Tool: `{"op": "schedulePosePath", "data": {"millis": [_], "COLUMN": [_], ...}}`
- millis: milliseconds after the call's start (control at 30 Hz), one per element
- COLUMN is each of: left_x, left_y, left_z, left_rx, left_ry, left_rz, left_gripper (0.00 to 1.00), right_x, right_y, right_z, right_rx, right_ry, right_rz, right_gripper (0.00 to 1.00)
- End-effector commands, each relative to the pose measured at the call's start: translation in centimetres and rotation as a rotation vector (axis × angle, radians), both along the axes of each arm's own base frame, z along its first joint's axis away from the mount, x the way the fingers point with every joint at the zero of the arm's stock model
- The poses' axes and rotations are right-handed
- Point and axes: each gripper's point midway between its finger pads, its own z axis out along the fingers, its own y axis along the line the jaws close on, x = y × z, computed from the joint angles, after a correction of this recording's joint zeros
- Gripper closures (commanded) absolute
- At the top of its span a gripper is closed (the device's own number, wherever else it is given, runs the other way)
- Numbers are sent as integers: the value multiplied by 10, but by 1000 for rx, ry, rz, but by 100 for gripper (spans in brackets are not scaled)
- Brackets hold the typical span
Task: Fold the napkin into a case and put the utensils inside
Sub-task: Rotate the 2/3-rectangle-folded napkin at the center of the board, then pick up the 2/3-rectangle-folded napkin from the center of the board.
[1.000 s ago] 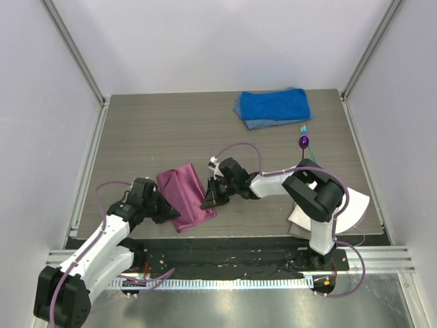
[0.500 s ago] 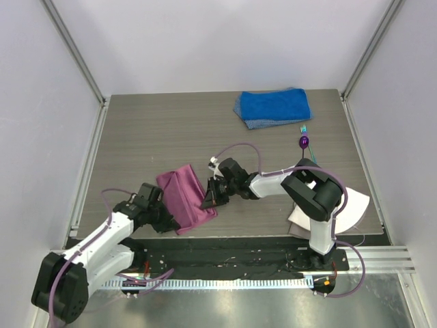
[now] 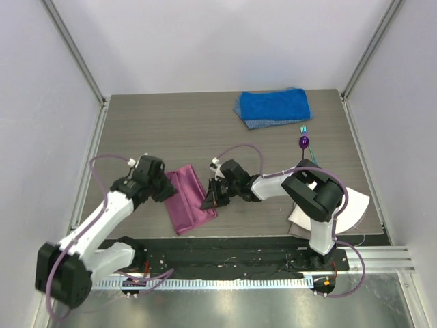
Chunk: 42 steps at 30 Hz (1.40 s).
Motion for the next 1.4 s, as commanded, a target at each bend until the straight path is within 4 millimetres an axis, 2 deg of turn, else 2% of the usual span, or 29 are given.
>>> {"op": "schedulePosePath", "data": {"millis": [0,67,100,167,200,300,333,433,533,600,733,833,867,900,933,967,1000,1033,1067,1133,1167,1200,1233,1267,1333,1367], "left_x": [34,51,54,66,68,80,81,91,106,113,123,117,110,106,99,89,82,76,59,47,32,25,17,4,-9,-15], "left_y": [7,8,10,11,12,13,13,8,-6,-14,-33,-39,-39,-40,-43,-39,-41,-43,-48,-47,-61,-55,-61,-76,-80,-85], "left_z": [-19,-19,-32,-38,-49,-59,-69,-79,-77,-74,-55,-32,-29,-15,-7,-9,-6,6,2,8,10,5,6,6,1,-6], "left_rx": [123,157,181,194,205,215,222,230,189,163,105,73,71,66,69,93,98,97,109,152,152,208,215,212,271,298], "left_ry": [30,15,54,50,74,81,108,124,94,61,5,-50,-52,-89,-105,-88,-90,-119,-83,-93,-94,-86,-94,-96,-89,-67], "left_rz": [-21,-20,-20,-18,-19,-20,-28,-51,-100,-142,-245,-275,-281,-286,-303,-302,-314,-323,-354,-346,-377,-351,-361,-383,-378,-390], "left_gripper": [76,78,79,80,81,82,82,82,80,79,76,66,64,59,57,56,50,47,45,43,42,40,39,38,37,37], "right_x": [0,-1,-1,-3,-2,-5,-6,-11,-18,-18,-12,2,8,13,16,18,26,32,34,50,52,57,70,69,81,80], "right_y": [0,-1,-1,-2,-3,-4,-3,2,14,24,29,21,13,8,2,-8,-18,-26,-37,-59,-72,-81,-96,-109,-129,-136], "right_z": [8,7,6,5,4,5,5,5,4,11,27,50,60,66,69,75,77,77,73,78,72,76,77,69,73,71], "right_rx": [16,15,14,14,12,18,21,34,60,87,104,97,96,93,84,64,51,29,-4,-23,-52,-51,-56,-87,-89,-95], "right_ry": [-31,-27,-25,-23,-22,-18,-20,-12,14,16,-17,-74,-84,-101,-112,-132,-143,-155,-158,-173,-158,-165,-168,-141,-153,-143], "right_rz": [-14,-18,-18,-21,-28,-41,-46,-56,-58,-47,-32,-38,-56,-67,-79,-85,-109,-135,-140,-201,-221,-248,-294,-314,-364,-371], "right_gripper": [99,99,99,99,99,99,99,99,99,99,99,96,93,84,80,77,72,64,60,54,52,51,49,45,42,39]}}
